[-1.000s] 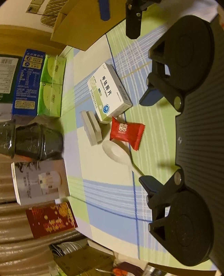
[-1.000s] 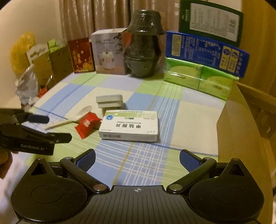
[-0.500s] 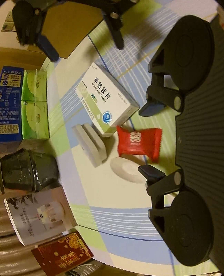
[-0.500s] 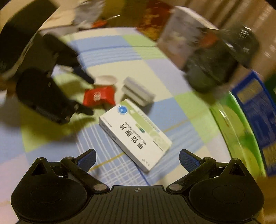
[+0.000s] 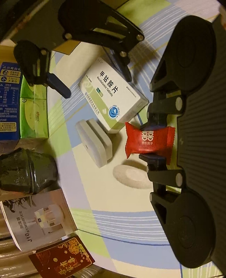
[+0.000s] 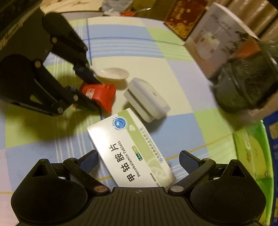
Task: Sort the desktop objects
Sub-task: 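Grasp the red candy with the left tool while the right tool grasps the white medicine box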
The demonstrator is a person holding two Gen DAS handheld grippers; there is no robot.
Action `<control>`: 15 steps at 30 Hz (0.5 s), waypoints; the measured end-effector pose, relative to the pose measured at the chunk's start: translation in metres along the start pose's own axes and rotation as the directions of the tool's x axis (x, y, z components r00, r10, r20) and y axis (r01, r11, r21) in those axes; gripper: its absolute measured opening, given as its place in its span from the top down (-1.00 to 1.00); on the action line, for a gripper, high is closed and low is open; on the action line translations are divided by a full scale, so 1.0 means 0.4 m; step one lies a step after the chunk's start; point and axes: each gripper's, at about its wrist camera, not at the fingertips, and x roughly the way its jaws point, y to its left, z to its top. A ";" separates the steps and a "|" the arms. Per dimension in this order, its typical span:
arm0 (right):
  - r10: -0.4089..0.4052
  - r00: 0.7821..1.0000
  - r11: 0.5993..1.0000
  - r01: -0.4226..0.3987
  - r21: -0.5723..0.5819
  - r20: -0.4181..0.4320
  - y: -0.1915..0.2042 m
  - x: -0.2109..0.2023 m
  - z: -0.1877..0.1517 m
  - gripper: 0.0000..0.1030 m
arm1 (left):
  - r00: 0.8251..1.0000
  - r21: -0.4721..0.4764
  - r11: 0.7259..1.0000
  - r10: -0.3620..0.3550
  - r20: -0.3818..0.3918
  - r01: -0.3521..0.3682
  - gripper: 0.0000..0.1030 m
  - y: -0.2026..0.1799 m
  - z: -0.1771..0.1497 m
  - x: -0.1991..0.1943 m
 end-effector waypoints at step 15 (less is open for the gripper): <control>0.107 0.991 0.982 -0.091 0.168 -0.085 -0.022 0.037 -0.004 -0.49 | 0.999 -0.019 0.999 -0.043 0.000 0.043 0.57 -0.003 -0.011 -0.003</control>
